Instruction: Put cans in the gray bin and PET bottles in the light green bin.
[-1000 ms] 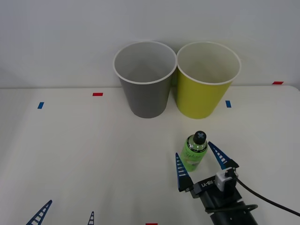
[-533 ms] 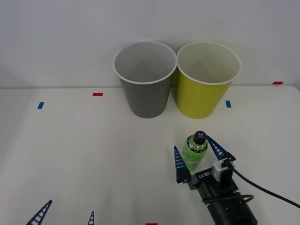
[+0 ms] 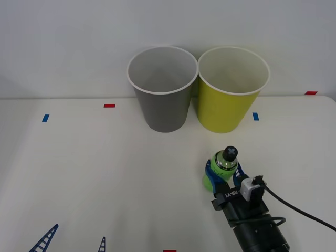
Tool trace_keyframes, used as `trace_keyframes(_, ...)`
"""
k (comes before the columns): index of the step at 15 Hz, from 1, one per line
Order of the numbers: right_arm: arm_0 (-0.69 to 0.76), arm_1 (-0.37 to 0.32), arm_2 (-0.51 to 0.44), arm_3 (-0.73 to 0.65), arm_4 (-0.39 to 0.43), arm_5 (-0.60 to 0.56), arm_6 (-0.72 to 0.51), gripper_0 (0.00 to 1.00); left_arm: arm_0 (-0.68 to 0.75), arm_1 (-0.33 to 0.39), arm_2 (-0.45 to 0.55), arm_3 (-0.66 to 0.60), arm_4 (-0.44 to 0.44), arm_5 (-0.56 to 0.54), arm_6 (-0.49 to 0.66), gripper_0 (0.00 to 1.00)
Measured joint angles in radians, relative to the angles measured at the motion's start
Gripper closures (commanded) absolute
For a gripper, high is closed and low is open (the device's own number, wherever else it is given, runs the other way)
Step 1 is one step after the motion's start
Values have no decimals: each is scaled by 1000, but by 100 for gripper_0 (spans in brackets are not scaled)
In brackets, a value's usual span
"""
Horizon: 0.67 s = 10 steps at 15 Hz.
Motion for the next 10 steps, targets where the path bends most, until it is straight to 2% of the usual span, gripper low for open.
trace_keyframes(8,11,9,-12,-37,-5,15,-8,100,0,0,0,0,0,0,0,0)
trace_keyframes(10,25,4,-20,-126,-5,131,-8,100,0,0,0,0,0,0,0,0)
